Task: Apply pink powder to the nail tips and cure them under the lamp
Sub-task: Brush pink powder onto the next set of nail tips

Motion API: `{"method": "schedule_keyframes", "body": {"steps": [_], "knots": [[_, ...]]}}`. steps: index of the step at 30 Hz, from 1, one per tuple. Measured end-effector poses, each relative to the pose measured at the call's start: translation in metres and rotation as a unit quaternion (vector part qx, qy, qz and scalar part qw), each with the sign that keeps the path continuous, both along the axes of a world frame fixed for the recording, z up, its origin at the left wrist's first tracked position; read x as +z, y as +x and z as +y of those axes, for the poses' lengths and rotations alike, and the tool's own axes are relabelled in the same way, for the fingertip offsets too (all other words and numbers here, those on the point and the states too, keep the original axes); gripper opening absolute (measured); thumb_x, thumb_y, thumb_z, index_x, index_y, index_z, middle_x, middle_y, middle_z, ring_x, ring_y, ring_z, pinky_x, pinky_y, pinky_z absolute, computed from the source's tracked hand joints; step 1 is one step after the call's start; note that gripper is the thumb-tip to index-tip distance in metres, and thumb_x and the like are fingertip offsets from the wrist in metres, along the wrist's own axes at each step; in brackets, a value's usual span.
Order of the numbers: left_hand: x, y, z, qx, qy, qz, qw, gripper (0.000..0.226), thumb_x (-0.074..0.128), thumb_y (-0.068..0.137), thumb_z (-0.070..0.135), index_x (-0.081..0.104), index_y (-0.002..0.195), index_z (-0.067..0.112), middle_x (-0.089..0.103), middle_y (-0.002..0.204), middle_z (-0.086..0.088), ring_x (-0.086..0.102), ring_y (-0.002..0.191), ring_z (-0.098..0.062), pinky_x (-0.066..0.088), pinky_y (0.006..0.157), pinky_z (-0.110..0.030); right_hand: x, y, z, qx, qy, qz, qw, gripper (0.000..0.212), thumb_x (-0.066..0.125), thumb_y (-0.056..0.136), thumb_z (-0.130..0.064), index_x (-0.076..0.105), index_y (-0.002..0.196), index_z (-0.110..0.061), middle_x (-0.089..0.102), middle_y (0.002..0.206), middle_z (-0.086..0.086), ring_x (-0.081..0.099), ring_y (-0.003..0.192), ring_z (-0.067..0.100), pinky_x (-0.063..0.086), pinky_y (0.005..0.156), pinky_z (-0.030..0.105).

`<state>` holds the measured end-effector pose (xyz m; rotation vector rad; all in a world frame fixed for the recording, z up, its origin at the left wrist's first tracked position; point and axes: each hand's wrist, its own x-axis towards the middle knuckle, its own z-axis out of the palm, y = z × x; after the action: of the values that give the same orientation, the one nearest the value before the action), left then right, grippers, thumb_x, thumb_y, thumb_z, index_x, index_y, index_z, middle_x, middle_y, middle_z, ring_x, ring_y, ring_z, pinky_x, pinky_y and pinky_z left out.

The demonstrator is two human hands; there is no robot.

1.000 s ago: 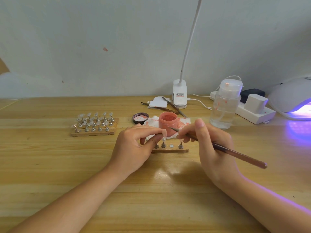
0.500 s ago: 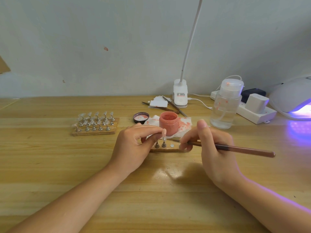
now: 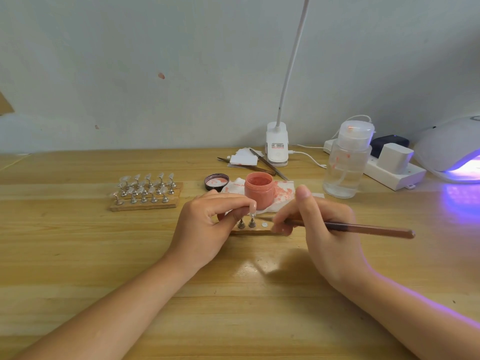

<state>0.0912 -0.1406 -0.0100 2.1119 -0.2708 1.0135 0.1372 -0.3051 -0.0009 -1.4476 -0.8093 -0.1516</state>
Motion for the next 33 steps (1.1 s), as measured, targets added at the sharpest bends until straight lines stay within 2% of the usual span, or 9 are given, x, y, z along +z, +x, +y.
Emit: {"method": "schedule_keyframes", "body": {"steps": [2,6,8,11,15,19,23,28,33], "knots": [[0.0003,-0.0001,-0.0003,-0.006,0.002,-0.001,1.0,0.02,0.065,0.076,0.01,0.072,0.086,0.026,0.065,0.094,0.018,0.058,0.076,0.007,0.044,0.066,-0.023,0.0011,-0.0015,0.0002,0.0,0.019,0.01,1.0,0.048,0.044,0.088,-0.039,0.064,0.056,-0.01,0.063,0.056,0.009,0.056,0.052,0.011,0.046,0.056,0.02],[-0.0003,0.0005,-0.0007,-0.004,0.007,-0.007,1.0,0.024,0.064,0.075,0.007,0.066,0.091,0.025,0.064,0.097,0.017,0.057,0.08,0.012,0.046,0.07,-0.022,0.0012,0.0001,0.0006,-0.017,0.019,-0.047,0.999,0.047,0.039,0.093,-0.032,0.065,0.064,-0.006,0.065,0.064,0.003,0.056,0.059,0.009,0.042,0.06,0.014],[-0.0009,0.0006,-0.0001,-0.004,0.008,-0.01,1.0,0.024,0.065,0.075,0.007,0.066,0.092,0.025,0.064,0.096,0.018,0.057,0.079,0.012,0.045,0.069,-0.021,0.0008,-0.0007,0.0,-0.007,0.01,-0.007,1.0,0.045,0.046,0.092,-0.031,0.066,0.06,-0.007,0.065,0.059,0.007,0.057,0.055,0.011,0.044,0.058,0.016],[-0.0013,0.0009,0.0005,-0.003,0.011,-0.011,1.0,0.025,0.065,0.075,0.005,0.066,0.092,0.024,0.062,0.095,0.021,0.057,0.08,0.012,0.044,0.071,-0.015,0.0002,-0.0007,-0.0008,-0.01,0.034,0.03,0.999,0.047,0.04,0.089,-0.03,0.065,0.054,-0.009,0.063,0.054,0.01,0.057,0.049,0.014,0.046,0.054,0.02],[-0.0008,0.0008,-0.0002,0.0,0.008,-0.011,1.0,0.027,0.065,0.074,0.005,0.066,0.092,0.025,0.062,0.095,0.023,0.057,0.079,0.011,0.045,0.068,-0.019,0.0005,0.0013,-0.0005,-0.017,0.023,-0.042,0.999,0.045,0.04,0.092,-0.031,0.067,0.066,-0.006,0.065,0.062,0.003,0.058,0.059,0.008,0.043,0.06,0.013],[-0.0002,0.0,-0.0004,-0.005,0.007,-0.013,1.0,0.023,0.064,0.076,0.008,0.066,0.092,0.025,0.063,0.094,0.021,0.056,0.077,0.01,0.044,0.066,-0.023,-0.0012,-0.0011,-0.0013,0.008,0.021,0.013,1.0,0.048,0.043,0.091,-0.034,0.065,0.058,-0.008,0.064,0.058,0.01,0.057,0.052,0.012,0.046,0.056,0.019],[0.0012,-0.0002,-0.0008,-0.003,0.006,-0.007,1.0,0.024,0.065,0.075,0.009,0.066,0.09,0.029,0.063,0.093,0.023,0.056,0.076,0.005,0.043,0.065,-0.021,-0.0014,0.0011,-0.0006,-0.013,0.018,-0.047,0.999,0.046,0.037,0.093,-0.031,0.065,0.067,-0.006,0.064,0.067,0.004,0.058,0.061,0.01,0.044,0.061,0.015],[0.0021,-0.0014,-0.0006,-0.007,0.012,0.001,1.0,0.026,0.067,0.076,0.002,0.068,0.088,0.025,0.065,0.078,0.016,0.053,0.073,0.0,0.04,0.061,-0.016,-0.0026,-0.0004,-0.0013,0.007,0.012,-0.013,1.0,0.049,0.037,0.088,-0.039,0.065,0.06,-0.01,0.064,0.061,0.008,0.057,0.055,0.009,0.046,0.058,0.018],[0.0041,-0.0025,-0.0027,-0.008,0.006,0.01,1.0,0.017,0.065,0.078,0.015,0.068,0.089,0.027,0.069,0.076,0.002,0.052,0.07,-0.013,0.037,0.055,-0.022,-0.0033,0.0018,-0.0014,-0.026,-0.011,-0.086,0.996,0.047,0.037,0.091,-0.032,0.067,0.069,-0.004,0.065,0.066,0.001,0.06,0.065,0.012,0.048,0.061,0.023]]}}
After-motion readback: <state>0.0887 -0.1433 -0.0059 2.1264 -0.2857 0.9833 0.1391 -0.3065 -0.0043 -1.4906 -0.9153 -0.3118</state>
